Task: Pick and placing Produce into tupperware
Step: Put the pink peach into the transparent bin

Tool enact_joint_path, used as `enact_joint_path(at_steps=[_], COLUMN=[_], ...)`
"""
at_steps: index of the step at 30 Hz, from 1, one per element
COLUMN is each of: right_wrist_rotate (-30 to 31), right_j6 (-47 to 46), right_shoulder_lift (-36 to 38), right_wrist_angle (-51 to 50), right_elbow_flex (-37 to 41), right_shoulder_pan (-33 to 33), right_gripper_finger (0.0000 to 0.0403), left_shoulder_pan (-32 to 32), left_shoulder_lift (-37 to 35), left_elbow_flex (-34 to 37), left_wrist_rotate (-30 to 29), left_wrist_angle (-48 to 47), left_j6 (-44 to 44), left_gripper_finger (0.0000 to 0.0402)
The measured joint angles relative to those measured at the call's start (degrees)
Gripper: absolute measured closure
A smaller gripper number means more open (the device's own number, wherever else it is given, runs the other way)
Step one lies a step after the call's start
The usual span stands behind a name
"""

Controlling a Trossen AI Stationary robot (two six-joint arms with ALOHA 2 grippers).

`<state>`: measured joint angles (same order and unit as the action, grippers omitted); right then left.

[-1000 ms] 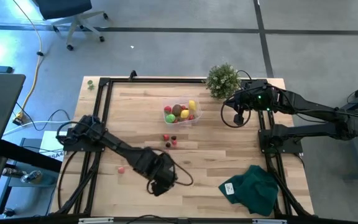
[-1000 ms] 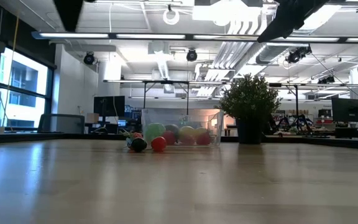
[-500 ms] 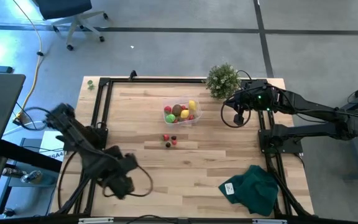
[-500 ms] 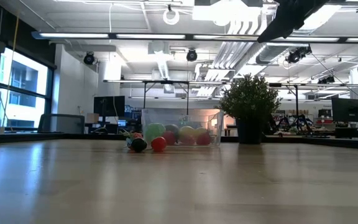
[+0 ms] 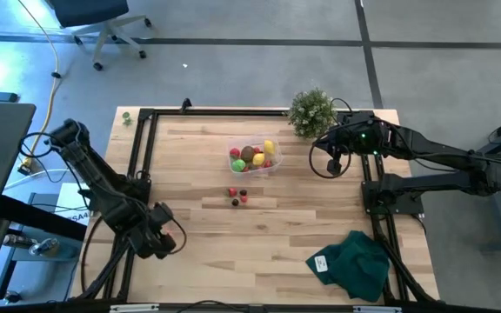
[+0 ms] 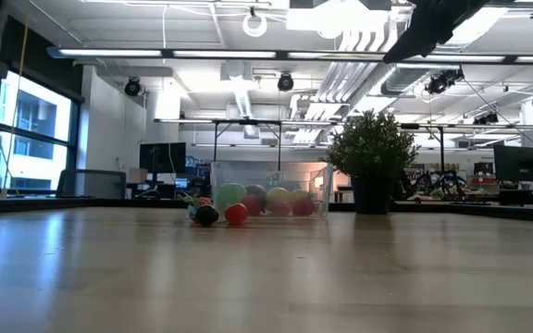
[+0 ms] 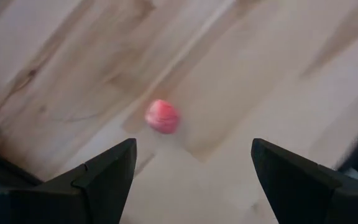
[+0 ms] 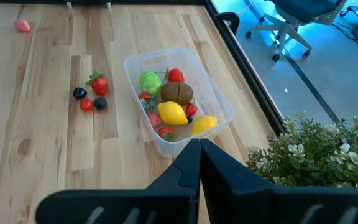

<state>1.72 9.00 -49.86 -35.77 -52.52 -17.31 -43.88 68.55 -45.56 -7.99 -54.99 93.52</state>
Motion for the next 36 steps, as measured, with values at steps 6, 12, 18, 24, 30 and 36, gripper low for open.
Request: enact_joint_path(at_steps=[6,12,18,24,30,36], right_wrist_rotate=[0.0,0.0,0.0,0.0,0.0,0.0], right_j6=[0.0,0.0,0.0,0.0,0.0,0.0], right_shoulder_lift=[0.0,0.0,0.0,0.0,0.0,0.0], right_wrist_angle=[0.0,0.0,0.0,0.0,0.0,0.0], right_elbow_flex=[0.0,0.0,0.0,0.0,0.0,0.0], right_shoulder_pan=[0.0,0.0,0.0,0.0,0.0,0.0], right_gripper_finger=[0.0402,0.0402,0.0402,0.0402,0.0402,0.0402], left_shoulder_pan=[0.0,0.0,0.0,0.0,0.0,0.0], left_shoulder_lift=[0.0,0.9,4.0,7.6,11.1,13.2], left_elbow_flex=[4.2,7.9,9.2,9.2,9.2,9.2], left_wrist_rotate=[0.0,0.0,0.0,0.0,0.1,0.3], left_wrist_angle=[1.1,5.9,8.9,12.0,14.5,15.5], left_j6=[4.5,5.8,6.5,6.8,6.9,7.4], left_gripper_finger=[0.0094,0.0094,0.0094,0.0094,0.0094,0.0115])
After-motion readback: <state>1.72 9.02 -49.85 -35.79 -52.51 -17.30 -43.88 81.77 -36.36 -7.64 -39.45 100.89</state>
